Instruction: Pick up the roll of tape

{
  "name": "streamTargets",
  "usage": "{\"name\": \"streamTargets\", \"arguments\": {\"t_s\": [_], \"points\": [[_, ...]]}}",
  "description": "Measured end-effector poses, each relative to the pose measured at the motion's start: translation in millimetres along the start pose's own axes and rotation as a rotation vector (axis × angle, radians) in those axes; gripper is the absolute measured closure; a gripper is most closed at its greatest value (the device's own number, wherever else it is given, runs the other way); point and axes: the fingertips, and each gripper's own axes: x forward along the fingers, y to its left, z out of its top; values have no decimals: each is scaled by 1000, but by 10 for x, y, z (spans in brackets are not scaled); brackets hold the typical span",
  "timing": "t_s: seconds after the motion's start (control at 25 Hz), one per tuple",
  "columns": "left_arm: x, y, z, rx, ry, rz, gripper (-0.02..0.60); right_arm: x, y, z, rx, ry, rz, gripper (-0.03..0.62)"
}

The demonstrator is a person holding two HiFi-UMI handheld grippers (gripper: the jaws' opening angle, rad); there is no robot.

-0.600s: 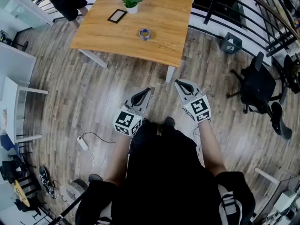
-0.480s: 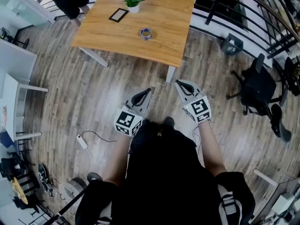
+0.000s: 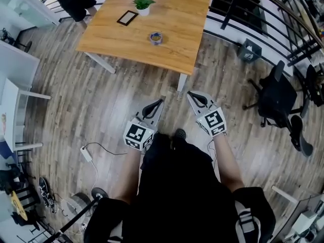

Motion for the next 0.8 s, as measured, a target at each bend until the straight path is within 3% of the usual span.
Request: {"name": "streamTargets", "arguments": {"t_s": [0.48, 0.68, 0.8], "points": [[84, 8, -8, 3, -3, 21, 558, 4, -16, -53, 0, 23, 12, 588], [40, 100, 36, -66, -36, 21, 557, 43, 25, 53, -3, 8, 9, 586], [39, 126, 28, -61, -32, 21, 558, 81, 29, 99, -15, -10, 10, 585]]}}
